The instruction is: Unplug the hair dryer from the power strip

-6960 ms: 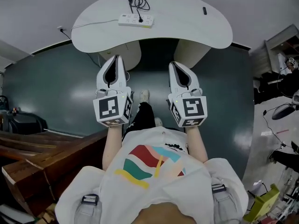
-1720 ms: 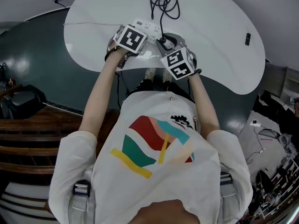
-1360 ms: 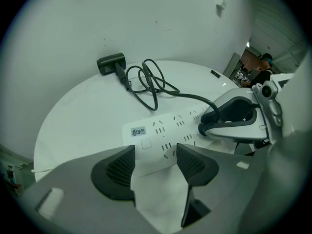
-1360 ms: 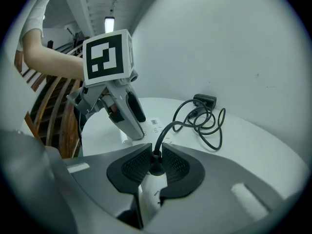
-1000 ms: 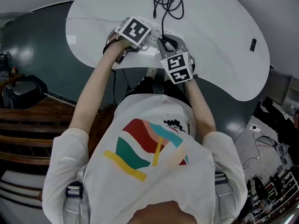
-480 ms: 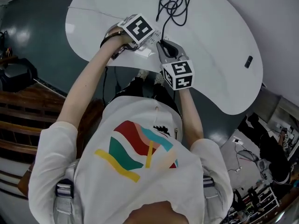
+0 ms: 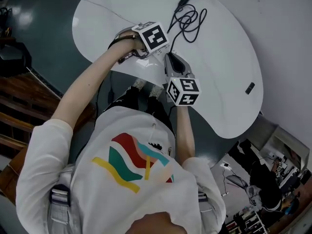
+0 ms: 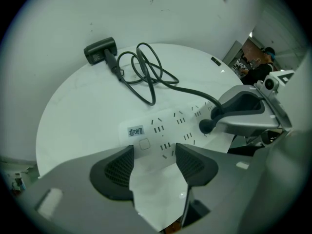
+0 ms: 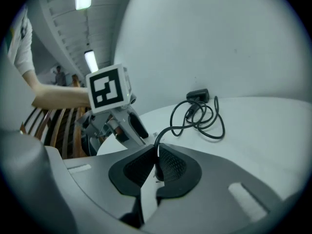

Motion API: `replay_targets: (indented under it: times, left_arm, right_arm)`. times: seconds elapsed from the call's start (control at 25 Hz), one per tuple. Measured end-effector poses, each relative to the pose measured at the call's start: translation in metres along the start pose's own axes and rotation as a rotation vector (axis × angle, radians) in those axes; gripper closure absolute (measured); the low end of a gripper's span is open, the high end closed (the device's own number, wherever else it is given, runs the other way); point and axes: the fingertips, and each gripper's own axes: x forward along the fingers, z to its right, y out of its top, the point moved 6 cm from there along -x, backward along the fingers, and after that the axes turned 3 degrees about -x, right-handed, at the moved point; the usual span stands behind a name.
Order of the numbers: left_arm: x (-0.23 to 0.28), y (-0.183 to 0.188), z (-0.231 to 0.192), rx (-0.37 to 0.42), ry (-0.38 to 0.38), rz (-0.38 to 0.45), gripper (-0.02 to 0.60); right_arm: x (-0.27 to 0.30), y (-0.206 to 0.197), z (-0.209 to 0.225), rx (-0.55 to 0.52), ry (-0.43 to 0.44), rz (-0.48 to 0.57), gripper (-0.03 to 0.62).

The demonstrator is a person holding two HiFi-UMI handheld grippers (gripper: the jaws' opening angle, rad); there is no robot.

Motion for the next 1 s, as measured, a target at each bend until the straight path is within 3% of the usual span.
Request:
replay_targets:
  times: [0.12,0.24,0.32,0.4,0.44,0.64,1.0]
  left_arm:
    - [0.0,0.002,0.002,-0.034,0.004,-0.005,0.322]
    - [0.0,0.002,0.003,-0.048,0.004,-0.022,0.322]
    - [0.001,0.003,0.007,-0.002,0.006,-0.034,0.321]
    - [0.001,0.005,0.001,0.022,0.017,-0.029,0.325]
    - [0.001,0.003,-0.001,0.016,0.019,-0.024,0.325]
    - [0.0,0.003,0.004,0.001,0.016,-0.01,0.325]
    - [0.0,0.005,0.007,0.004,0.015,-0.025,0.324]
  right_arm:
    - [-0.003,0.003,0.005,0.104,-0.03,0.052,0.566]
    - [-0.009,0.014,0.0,0.098,-0.011,0.123,0.568]
    - [-0.026,0.068,-0.012,0.021,0.019,0.317,0.566]
    - [-0.031,0.132,-0.015,-0.152,-0.03,0.44,0.566]
    - [-0.03,0.146,-0.01,-0.192,-0.05,0.445,0.565]
    - [-0.05,0.143,0.022,-0.126,-0.081,0.427,0.562]
    - [-0.049,0.144,0.007,-0.185,-0.059,0.376,0.562]
